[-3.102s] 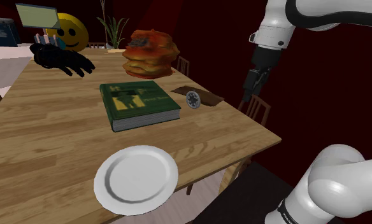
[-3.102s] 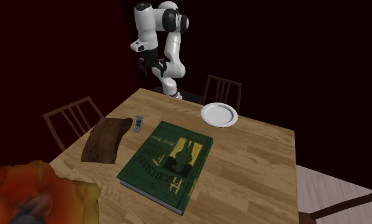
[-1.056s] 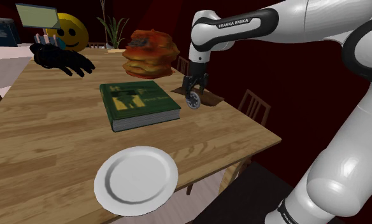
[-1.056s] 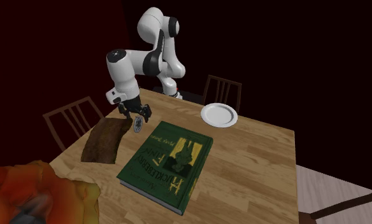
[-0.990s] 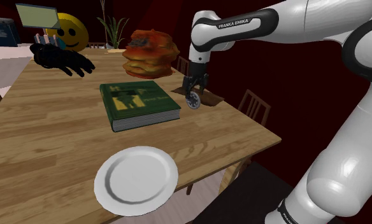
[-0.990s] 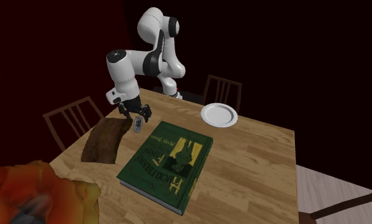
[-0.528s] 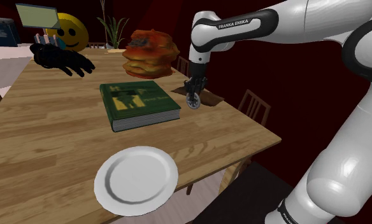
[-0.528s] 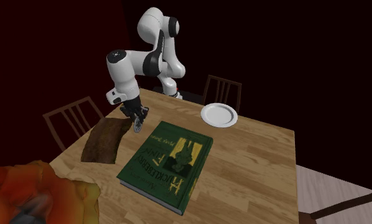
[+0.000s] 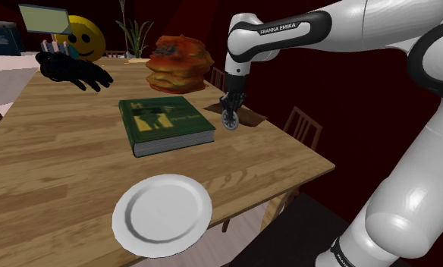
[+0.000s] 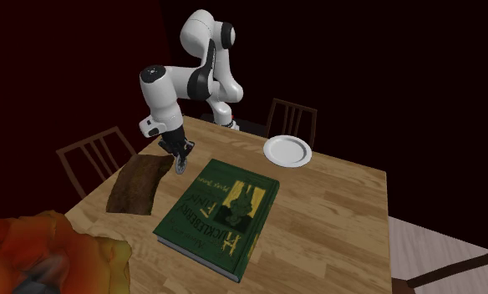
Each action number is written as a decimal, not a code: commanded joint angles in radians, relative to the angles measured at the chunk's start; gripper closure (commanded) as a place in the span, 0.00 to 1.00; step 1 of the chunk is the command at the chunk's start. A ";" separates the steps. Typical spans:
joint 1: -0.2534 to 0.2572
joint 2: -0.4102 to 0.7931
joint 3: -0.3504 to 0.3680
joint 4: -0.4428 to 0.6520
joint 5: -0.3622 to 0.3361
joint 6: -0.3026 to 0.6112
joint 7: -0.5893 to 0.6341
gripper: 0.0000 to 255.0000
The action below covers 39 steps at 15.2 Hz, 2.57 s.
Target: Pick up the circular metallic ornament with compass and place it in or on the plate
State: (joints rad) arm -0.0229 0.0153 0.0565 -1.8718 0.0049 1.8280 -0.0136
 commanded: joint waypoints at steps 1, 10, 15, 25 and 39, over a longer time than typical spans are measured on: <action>0.000 -0.002 0.000 0.011 0.000 -0.013 0.000 1.00; 0.000 -0.006 0.000 0.127 0.000 -0.133 0.000 1.00; 0.000 -0.001 0.000 0.201 0.000 -0.202 0.001 1.00; 0.083 -0.117 0.089 0.096 0.025 -0.210 0.169 1.00; 0.226 -0.176 0.276 0.058 0.080 -0.215 0.493 1.00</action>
State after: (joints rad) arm 0.1915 -0.1622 0.3160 -1.8135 0.0817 1.6089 0.4495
